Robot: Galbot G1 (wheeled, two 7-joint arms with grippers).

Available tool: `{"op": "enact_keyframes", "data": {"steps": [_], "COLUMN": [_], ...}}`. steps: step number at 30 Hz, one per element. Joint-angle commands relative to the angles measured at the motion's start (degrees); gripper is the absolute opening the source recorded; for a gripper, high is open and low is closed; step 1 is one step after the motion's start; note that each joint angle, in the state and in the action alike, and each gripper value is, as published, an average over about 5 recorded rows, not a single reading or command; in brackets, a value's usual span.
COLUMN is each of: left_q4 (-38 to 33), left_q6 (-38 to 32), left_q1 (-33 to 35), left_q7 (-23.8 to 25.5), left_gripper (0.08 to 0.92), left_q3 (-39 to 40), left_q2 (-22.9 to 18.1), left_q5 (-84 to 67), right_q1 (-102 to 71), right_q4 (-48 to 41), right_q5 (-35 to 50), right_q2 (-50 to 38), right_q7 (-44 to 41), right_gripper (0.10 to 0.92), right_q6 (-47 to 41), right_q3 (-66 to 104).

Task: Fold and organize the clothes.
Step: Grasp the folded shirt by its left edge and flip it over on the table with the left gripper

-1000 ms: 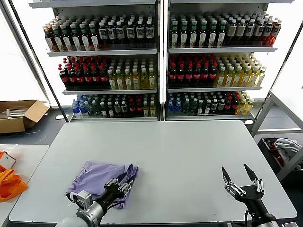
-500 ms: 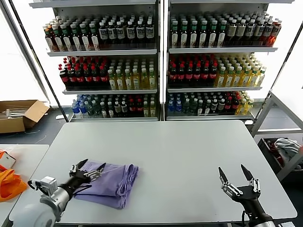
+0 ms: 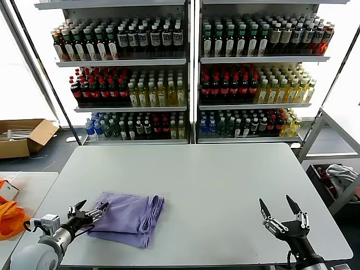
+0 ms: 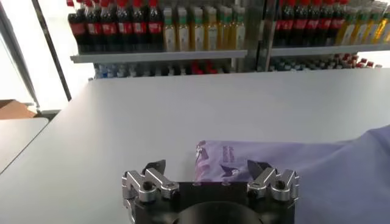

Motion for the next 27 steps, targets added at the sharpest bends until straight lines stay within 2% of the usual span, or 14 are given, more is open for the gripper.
{"op": "enact_keyframes", "data": {"steps": [1,4,6,16,19,27], "left_q4": [2.8,2.6,2.6,2.6,3.6,2.6], "left_q6": [0.8,1.0,1.2,0.1,-0.6,-1.0], "left_q1": [0.4,0.7,0.9,0.9,0.0,2.6], "left_q7": [0.0,0.0,0.0,-0.5,-1.1,-1.2], "left_gripper": [0.823,0.807,0.767,0.482,0.395,0.163], "left_q3": [1.2,1.5,1.5,-1.2,-5.1,-22.1], "left_q2": [-1.9,-2.3,-2.6,-6.4,-6.2,-0.4], "left_q5": [1.3,-0.9,-2.4,-6.4,-7.9,-13.4], "right_q1": [0.1,-0.1,-0.3,0.2,0.5,2.2], "right_q4": [0.3,0.5,0.6,0.6,0.7,0.4], "right_q5": [-0.2,-0.1,-0.1,-0.1,0.0,0.1], "right_q2": [0.0,0.0,0.0,0.4,0.3,0.0], "right_q7": [0.0,0.0,0.0,-0.1,-0.2,-0.3], "right_gripper": [0.823,0.823,0.823,0.823,0.823,0.823], "right_q6": [0.0,0.0,0.1,0.2,0.3,0.6], "right_q3": [-0.2,-0.1,0.0,-0.3,-0.2,-0.8]}}
